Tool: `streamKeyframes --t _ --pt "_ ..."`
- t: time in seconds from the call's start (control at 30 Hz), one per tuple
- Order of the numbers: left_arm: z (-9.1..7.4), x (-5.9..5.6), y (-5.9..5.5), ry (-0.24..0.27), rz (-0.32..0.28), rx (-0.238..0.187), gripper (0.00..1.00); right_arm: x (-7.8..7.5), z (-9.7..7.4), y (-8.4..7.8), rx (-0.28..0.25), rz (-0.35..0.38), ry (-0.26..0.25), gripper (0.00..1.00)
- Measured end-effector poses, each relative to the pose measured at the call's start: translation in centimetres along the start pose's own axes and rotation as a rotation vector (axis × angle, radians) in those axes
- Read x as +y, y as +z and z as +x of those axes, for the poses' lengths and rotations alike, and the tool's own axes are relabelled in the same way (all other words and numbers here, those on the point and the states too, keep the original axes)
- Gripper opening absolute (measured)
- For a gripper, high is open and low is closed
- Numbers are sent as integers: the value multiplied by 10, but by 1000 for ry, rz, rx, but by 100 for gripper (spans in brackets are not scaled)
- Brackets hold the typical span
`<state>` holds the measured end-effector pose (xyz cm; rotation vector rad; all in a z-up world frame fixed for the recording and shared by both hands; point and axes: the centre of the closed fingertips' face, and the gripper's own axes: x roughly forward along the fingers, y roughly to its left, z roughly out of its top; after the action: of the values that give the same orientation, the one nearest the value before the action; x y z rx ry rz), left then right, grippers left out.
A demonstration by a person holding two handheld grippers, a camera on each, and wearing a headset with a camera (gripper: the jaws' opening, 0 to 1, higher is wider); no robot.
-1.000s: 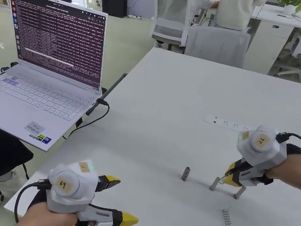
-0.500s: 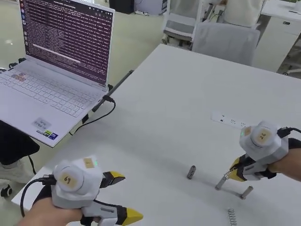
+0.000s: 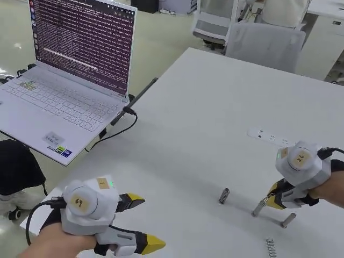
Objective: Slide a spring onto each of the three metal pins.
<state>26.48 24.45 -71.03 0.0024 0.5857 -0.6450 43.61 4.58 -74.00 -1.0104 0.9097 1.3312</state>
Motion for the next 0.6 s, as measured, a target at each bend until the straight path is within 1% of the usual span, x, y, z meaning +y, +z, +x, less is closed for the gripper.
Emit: streamKeyframes --t 0.27,0.6 --pt "0 3 -2 4 -7 1 60 -1 3 0 5 -4 10 8" --pt "1 3 -1 1 -5 2 61 1 12 -1 41 -40 24 8"
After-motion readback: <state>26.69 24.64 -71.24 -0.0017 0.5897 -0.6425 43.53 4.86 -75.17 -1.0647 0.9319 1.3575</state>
